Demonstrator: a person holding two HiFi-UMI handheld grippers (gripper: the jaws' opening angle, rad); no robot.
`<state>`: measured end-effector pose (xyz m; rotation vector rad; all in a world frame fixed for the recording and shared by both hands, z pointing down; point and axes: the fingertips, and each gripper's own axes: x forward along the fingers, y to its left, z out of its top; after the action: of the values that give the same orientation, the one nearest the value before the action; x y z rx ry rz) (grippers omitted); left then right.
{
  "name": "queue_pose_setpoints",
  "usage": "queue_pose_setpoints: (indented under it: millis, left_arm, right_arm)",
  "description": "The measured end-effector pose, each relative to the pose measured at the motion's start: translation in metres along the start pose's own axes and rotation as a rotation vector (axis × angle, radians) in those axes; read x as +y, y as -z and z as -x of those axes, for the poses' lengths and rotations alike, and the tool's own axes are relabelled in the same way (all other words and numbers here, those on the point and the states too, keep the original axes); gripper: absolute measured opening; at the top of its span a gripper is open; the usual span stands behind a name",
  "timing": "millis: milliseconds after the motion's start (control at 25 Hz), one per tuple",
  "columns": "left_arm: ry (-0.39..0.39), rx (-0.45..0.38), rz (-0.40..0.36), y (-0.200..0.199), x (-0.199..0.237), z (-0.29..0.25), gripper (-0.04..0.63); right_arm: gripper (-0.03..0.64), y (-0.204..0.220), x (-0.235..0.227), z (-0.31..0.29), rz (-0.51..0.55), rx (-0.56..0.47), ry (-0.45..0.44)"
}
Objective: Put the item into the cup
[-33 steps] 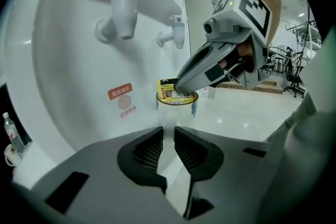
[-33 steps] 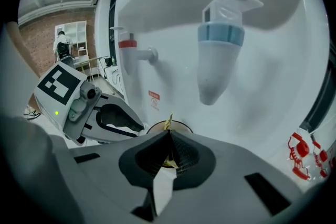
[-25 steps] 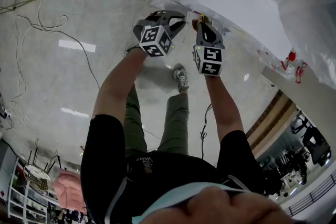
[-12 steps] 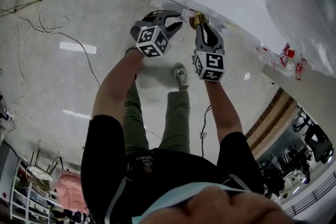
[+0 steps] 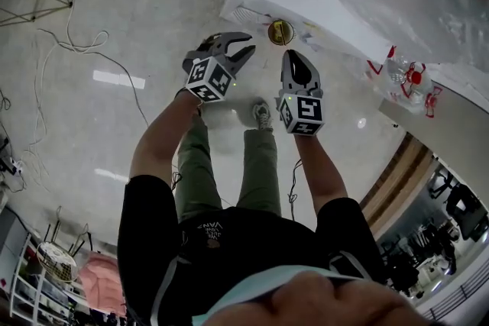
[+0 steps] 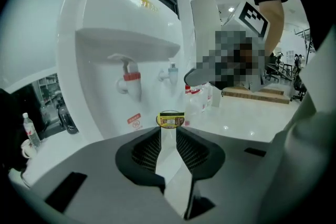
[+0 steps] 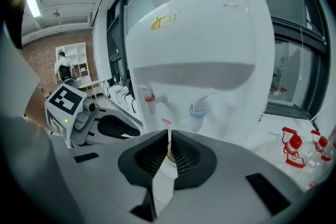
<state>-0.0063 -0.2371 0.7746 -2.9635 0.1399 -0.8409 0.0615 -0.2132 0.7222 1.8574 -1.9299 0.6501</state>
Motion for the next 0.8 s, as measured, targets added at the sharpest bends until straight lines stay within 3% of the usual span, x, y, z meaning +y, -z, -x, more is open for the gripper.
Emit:
queue_pose_setpoints:
  millis: [280,800]
  left_arm:
    - [-0.080,-0.053,0.055,-0.051,-0.008,0.034,0.046]
    - [-0.224,-0.199,0.158,-0.182,-0.048,0.116,0.021]
  right_arm:
    - [0.046,-0.038,-0.005,0.046,-0.021,-0.077,-0.015]
    - [0.044,-0.096,-0.024,0.163,-0.071,-0.164,-0.045]
